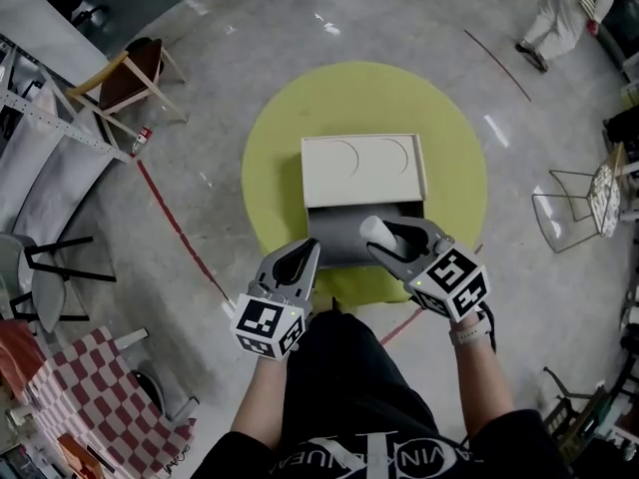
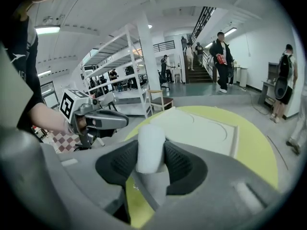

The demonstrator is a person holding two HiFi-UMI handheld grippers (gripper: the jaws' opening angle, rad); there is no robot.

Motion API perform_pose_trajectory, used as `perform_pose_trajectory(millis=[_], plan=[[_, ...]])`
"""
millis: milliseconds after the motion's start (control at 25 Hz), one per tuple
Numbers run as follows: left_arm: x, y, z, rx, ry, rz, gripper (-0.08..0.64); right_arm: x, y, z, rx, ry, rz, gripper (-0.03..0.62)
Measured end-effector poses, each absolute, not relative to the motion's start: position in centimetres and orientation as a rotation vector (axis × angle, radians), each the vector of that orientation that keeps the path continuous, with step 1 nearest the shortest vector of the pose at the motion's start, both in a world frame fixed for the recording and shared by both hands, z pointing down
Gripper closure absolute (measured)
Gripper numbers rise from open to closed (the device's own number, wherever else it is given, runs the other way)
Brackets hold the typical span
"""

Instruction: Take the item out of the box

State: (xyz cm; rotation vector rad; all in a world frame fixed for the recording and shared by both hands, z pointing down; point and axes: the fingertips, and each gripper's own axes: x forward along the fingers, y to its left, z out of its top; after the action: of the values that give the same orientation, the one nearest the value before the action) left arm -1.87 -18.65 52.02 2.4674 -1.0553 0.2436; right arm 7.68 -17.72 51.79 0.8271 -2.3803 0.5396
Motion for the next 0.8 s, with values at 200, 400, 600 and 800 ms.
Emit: perform_pose_trajectory(millis=[200, 400, 600, 800], plan=[[-1.6, -18.6, 51.2, 2.471, -1.040, 0.230, 0.543, 7.8, -17.4, 50.2, 0.888, -2.433, 0.522, 0.425], [-1.5, -18.7, 50.6, 2.476, -1.040, 0.224, 0.543, 8.3, -16.8, 49.5, 0.975, -2.470, 0.507, 0.425], [-1.6, -19.1, 49.7, 2.486, -1.053, 0.206, 0.545, 9.0, -16.9, 48.3, 1.046, -2.495, 0.470, 0.425], [-1.2, -19.3, 48.4, 2.500, -1.059, 0.186, 0.545, 9.5, -16.9, 46.6, 1.078, -2.552, 0.453, 0.425]])
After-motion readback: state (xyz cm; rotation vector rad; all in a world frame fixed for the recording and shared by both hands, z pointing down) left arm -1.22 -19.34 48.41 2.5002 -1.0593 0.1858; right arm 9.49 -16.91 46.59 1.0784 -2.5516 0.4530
